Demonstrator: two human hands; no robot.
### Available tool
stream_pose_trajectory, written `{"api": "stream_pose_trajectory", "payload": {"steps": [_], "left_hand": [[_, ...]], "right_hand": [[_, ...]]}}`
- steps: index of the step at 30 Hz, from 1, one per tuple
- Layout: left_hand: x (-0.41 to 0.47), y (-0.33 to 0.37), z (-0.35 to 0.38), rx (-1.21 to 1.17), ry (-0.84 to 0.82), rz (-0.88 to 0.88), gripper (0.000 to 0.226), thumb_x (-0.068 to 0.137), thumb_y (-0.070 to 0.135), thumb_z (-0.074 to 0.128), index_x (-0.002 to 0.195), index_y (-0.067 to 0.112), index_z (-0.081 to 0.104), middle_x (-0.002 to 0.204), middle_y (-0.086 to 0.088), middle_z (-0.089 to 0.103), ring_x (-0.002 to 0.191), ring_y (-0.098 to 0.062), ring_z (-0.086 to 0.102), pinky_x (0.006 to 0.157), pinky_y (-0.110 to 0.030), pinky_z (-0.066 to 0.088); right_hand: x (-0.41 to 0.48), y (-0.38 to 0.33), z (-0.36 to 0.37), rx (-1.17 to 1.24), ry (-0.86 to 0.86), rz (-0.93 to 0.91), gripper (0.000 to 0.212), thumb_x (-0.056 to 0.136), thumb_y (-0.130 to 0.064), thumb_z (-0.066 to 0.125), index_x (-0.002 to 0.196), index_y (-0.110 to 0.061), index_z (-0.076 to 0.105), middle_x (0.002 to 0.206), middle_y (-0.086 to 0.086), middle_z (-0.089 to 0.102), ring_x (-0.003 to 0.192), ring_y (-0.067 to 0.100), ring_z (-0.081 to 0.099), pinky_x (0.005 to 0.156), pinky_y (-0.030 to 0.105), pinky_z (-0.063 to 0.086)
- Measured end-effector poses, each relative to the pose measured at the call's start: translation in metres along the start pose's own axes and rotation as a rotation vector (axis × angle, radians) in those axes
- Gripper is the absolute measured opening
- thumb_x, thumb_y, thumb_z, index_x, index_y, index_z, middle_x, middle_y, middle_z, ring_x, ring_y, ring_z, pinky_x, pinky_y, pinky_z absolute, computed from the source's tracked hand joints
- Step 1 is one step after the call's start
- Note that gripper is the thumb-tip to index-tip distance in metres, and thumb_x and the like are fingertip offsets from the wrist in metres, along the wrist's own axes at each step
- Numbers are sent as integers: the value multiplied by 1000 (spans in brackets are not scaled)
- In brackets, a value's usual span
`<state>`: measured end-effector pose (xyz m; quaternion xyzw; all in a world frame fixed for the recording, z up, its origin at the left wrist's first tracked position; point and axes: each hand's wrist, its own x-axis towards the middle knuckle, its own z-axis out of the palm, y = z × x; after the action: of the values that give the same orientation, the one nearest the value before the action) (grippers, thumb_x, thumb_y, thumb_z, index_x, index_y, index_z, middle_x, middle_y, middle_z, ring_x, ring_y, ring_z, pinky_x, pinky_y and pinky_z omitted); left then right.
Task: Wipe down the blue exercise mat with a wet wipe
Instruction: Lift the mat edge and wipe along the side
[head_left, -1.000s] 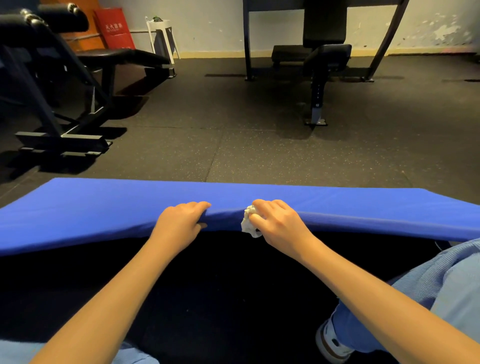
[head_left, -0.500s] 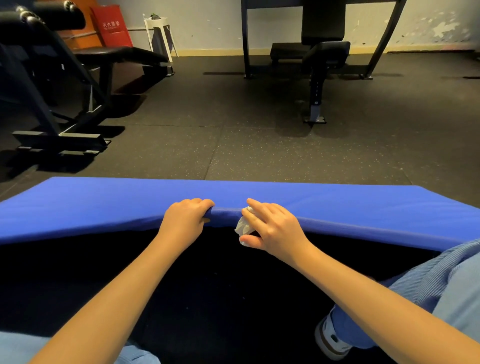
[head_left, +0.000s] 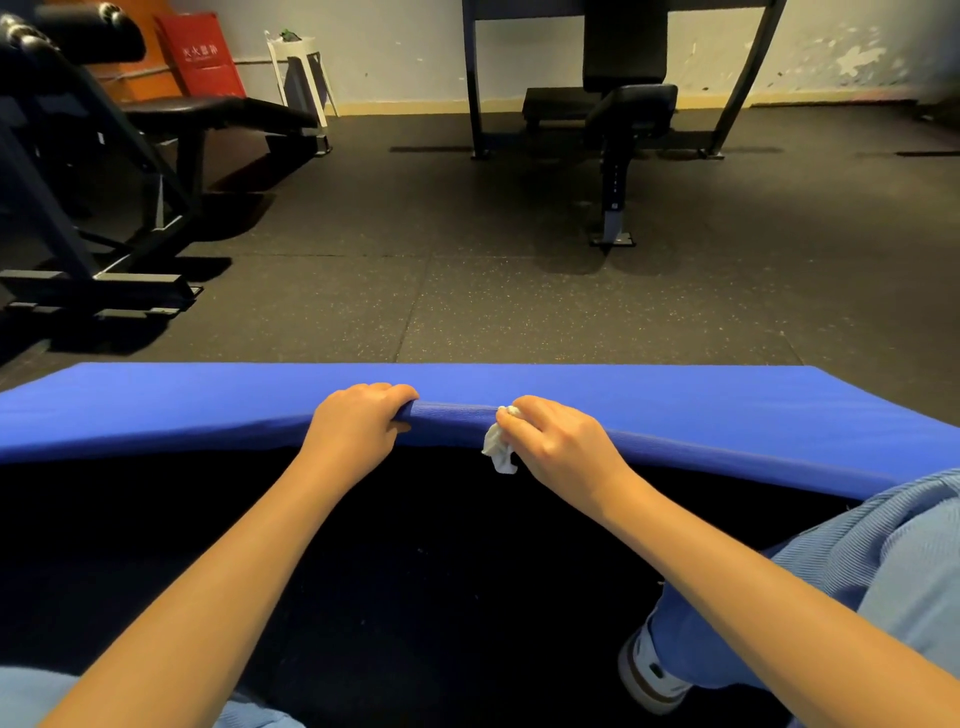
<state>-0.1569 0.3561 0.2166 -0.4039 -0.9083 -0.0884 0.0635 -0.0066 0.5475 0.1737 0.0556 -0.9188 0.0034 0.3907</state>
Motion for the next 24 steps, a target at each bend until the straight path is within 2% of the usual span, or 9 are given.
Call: {"api": "stream_pose_trajectory", "payload": {"steps": [4,8,10,12,16,18,20,22,24], "left_hand": [[6,0,-6,-5,12,-6,29,91,25,62,120,23,60,116,2,64,108,-24,56,80,-32,40],[9,0,-9,-17,16,-31,27,90,24,62,117,22,61,113,2,65,105,-25,56,76,-32,40],[9,1,-8,-2,19,-17,26,89,23,63,115,21,61,110,0,66,103,-27,57,77,-34,42],[8,1,-6,14,42,8,25,88,18,62,113,19,61,108,-3,67,100,-29,58,78,-37,44],[7,19,-1,-58,95,129,45,81,12,69,126,11,60,117,-9,66,104,-33,61,85,-43,48],[7,36,5,-34,85,212,60,71,23,81,125,9,61,111,-9,68,95,-32,65,78,-44,51],[8,43,12,13,97,244,64,58,25,90,114,7,66,90,-9,69,74,-30,66,60,-39,51],[10,40,16,36,111,238,48,56,22,92,96,11,69,73,-6,64,60,-28,62,47,-32,46],[10,36,17,24,90,223,33,65,21,88,88,12,66,71,-4,60,63,-28,61,45,-32,44]], "right_hand": [[-7,12,-11,-24,1,25,18,93,-7,52,84,-5,68,75,6,59,59,25,55,48,29,45],[-14,30,-23,-59,22,53,22,93,-5,47,84,-6,68,82,9,63,62,28,57,55,33,48],[-15,38,-24,-87,23,46,19,87,-3,49,90,-5,68,90,13,65,64,31,58,58,34,51],[-11,42,-21,-73,-9,67,17,84,1,54,90,-6,68,87,10,62,60,29,52,57,37,48],[5,46,-17,-93,-17,28,8,76,1,66,82,-4,66,76,10,56,55,28,45,54,35,42],[11,45,-19,-107,5,-11,12,72,2,68,82,-3,66,76,11,57,55,28,47,55,34,43],[13,43,-20,-101,11,-64,11,72,2,66,82,-2,66,75,12,58,55,28,49,55,33,44],[9,41,-20,-88,-11,-102,9,74,-1,63,82,-1,67,75,12,58,55,29,52,54,33,46],[2,41,-19,-80,-36,-108,9,75,-1,62,83,-1,67,77,13,60,56,29,53,55,33,47]]}}
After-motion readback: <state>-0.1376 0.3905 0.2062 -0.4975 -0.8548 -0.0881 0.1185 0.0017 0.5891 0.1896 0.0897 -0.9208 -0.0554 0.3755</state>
